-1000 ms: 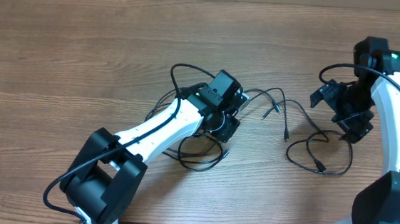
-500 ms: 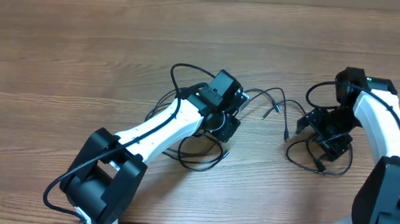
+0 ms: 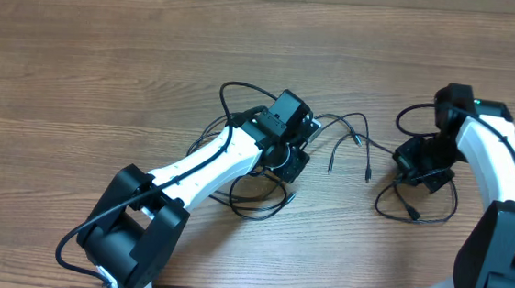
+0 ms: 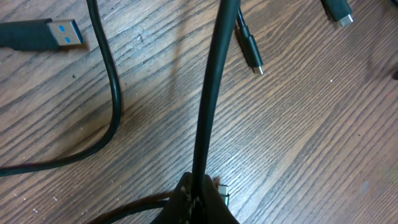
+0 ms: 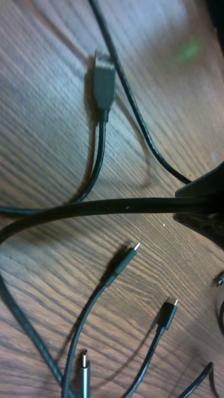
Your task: Untangle cables
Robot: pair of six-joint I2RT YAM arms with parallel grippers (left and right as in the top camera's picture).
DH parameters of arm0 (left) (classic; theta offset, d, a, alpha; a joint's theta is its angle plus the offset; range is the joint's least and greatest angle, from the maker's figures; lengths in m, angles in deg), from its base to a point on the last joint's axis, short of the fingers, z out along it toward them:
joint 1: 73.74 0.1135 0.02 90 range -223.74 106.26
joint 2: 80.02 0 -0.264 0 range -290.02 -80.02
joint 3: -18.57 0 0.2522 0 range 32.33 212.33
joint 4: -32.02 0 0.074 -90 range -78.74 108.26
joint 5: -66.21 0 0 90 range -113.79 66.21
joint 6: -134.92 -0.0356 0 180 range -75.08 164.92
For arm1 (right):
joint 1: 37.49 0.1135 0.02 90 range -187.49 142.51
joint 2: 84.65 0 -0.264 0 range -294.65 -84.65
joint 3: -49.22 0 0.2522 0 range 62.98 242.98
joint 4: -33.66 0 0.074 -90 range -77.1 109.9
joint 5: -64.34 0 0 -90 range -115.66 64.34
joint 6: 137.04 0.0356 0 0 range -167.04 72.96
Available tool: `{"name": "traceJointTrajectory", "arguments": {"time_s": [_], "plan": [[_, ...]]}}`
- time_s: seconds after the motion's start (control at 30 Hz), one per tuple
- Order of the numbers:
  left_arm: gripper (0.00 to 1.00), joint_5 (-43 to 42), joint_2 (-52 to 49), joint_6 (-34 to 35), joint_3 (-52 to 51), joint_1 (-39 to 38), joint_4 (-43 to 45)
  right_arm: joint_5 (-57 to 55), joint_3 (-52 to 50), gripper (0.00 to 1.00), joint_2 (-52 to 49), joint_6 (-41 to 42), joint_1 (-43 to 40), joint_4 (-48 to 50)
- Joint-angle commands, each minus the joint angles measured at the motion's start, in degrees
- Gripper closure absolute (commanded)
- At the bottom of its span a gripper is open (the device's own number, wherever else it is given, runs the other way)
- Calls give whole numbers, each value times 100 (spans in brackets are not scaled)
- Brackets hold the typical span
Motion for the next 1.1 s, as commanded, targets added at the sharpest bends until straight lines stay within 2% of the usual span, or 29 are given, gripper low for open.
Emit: {"name": "traceJointTrajectory", "arguments": {"time_s": [0.0,0.3,0.57,0.77,1.07], "plan": [[96,-68,-31,-155,-13,7,20,-254,748,96,-11,-31,-269,-181],[96,-70,-31,-153,-13,7,17,-695,3390,96,-11,-50,-1172,-1366],[96,-70,-31,-155,-13,7,7,-693,5149,96,-11,-50,-1980,-1714],[96,-70,-31,-153,-13,7,-42,-693,5604,96,-11,-48,-2549,-1585],[96,-72,-31,-153,-13,7,-46,-693,5630,96,-11,-48,-3178,-1049]]}}
